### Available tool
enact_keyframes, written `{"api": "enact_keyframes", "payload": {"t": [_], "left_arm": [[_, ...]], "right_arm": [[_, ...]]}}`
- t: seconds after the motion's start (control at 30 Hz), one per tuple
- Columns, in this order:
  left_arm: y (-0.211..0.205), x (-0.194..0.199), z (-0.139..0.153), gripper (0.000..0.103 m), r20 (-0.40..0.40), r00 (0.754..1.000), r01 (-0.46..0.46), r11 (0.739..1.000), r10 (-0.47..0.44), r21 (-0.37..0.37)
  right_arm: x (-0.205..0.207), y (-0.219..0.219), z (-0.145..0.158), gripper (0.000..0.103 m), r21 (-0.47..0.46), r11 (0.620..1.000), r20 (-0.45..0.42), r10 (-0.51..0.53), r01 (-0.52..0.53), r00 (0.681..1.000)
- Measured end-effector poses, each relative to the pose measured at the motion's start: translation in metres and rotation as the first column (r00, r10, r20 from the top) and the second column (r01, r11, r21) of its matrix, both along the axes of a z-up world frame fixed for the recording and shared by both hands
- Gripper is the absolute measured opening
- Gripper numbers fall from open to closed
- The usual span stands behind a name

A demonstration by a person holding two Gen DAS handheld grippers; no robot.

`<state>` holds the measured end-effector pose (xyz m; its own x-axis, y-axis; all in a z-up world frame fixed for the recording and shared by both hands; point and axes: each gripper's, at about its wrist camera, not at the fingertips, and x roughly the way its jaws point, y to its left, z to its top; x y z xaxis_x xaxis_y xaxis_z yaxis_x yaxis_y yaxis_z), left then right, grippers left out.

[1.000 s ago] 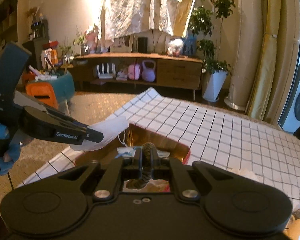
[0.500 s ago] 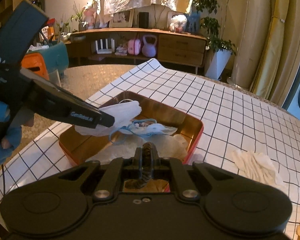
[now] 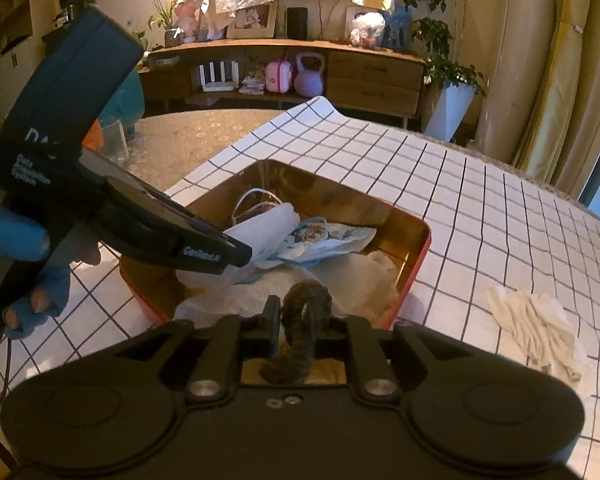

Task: Organize soft objects
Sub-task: 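Carry the white sheet and brown hair tie in both grippers over the red tin, then open the left gripper releasing the white sheet while the right gripper drops the hair tie into the tin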

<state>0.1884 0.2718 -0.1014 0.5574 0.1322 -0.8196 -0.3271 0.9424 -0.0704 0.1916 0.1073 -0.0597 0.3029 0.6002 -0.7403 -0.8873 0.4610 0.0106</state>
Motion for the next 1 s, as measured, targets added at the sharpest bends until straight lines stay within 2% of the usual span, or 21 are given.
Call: {"api": "enact_keyframes", "payload": {"t": [0.23, 0.43, 0.57, 0.67, 0.77, 1.0], "left_arm": [[-0.002, 0.0, -0.002, 0.015, -0.009, 1.0, -0.007, 1.0, 0.007, -0.004], [-0.005, -0.003, 0.0, 0.015, -0.005, 1.0, -0.012, 1.0, 0.012, 0.01], [-0.007, -0.005, 0.002, 0.017, 0.001, 1.0, -0.017, 1.0, 0.017, 0.012], [-0.009, -0.008, 0.006, 0.032, 0.012, 1.0, -0.015, 1.0, 0.015, 0.009], [-0.011, -0.012, 0.01, 0.067, 0.028, 0.999, -0.02, 1.0, 0.019, 0.021], [-0.023, -0.026, 0.032, 0.067, 0.071, 0.997, -0.024, 0.999, 0.021, 0.043]], "right_arm": [[-0.002, -0.001, -0.003, 0.02, -0.006, 1.0, -0.025, -0.009, 0.009, 1.0], [-0.005, -0.005, 0.003, 0.029, 0.004, 1.0, -0.034, -0.009, 0.009, 0.999], [-0.008, -0.01, 0.008, 0.039, 0.012, 1.0, -0.025, -0.015, 0.015, 1.0], [-0.008, -0.013, 0.011, 0.043, 0.02, 1.0, -0.029, -0.017, 0.017, 0.999], [-0.008, -0.02, 0.017, 0.048, 0.037, 0.999, -0.032, -0.016, 0.017, 0.999], [-0.014, -0.037, 0.033, 0.06, 0.077, 0.997, -0.036, -0.011, 0.014, 0.999]]}}
